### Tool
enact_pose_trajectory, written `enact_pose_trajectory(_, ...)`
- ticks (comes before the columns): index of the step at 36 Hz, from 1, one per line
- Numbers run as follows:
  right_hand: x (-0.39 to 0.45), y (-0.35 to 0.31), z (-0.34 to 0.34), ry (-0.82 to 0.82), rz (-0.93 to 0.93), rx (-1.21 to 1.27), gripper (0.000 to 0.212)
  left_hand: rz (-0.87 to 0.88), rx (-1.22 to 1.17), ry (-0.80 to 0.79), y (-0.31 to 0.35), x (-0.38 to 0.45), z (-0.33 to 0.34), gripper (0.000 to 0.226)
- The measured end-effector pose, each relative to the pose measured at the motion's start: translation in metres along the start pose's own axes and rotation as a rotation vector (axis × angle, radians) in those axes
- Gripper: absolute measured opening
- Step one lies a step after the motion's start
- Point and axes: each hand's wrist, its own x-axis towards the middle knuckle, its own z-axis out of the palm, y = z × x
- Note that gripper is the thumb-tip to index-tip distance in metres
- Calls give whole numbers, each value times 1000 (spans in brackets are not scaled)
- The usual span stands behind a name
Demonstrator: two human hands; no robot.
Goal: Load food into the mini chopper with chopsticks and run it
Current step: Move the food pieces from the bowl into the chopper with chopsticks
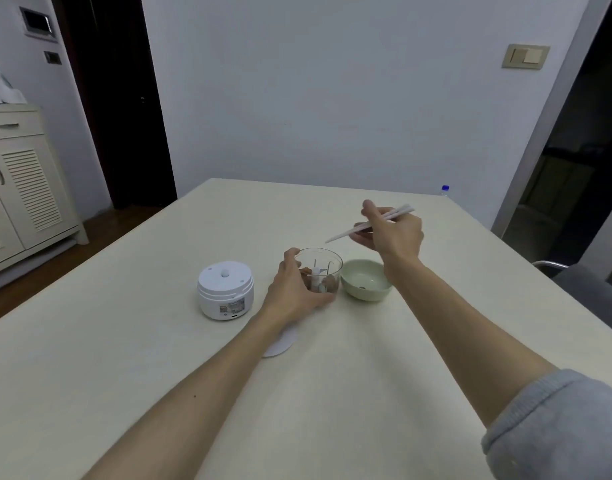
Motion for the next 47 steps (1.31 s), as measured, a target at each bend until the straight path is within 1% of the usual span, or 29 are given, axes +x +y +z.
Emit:
enact_pose_trajectory(3,7,0,-19,120,10,-24,20,-12,10,18,2,0,3,107)
enact_pose_trajectory(5,12,2,-31,148,9,-93,17,-17,23,28,4,0,5,107)
enact_pose_trajectory(7,15,6,-41,116,16,-178,17,-26,33,38,4,0,6,107)
enact_pose_trajectory(10,15,11,-52,-8,54,-301,21,-32,42,48,5,-1,7,106)
enact_pose_trajectory(15,5,13,-60,-150,58,-380,19,-34,48,59,6,-2,8,105)
enact_pose_trajectory(18,1,14,-59,-174,52,-415,19,-33,50,60,6,-2,8,104)
enact_pose_trajectory(22,2,18,-60,-150,43,-434,22,-31,62,62,8,-2,8,105)
enact_pose_trajectory(28,4,27,-62,-108,50,-388,26,-25,73,70,8,-3,8,104)
enact_pose_trajectory(32,5,33,-62,-44,19,-364,29,-24,77,70,8,-4,8,103)
enact_pose_trajectory(37,6,40,-63,30,9,-328,25,-27,73,74,8,-4,8,102)
enact_pose_trajectory(41,7,41,-66,89,54,-235,27,-23,71,73,9,-6,8,102)
enact_pose_trajectory(47,11,31,-67,139,139,-74,21,-18,60,76,8,-7,8,101)
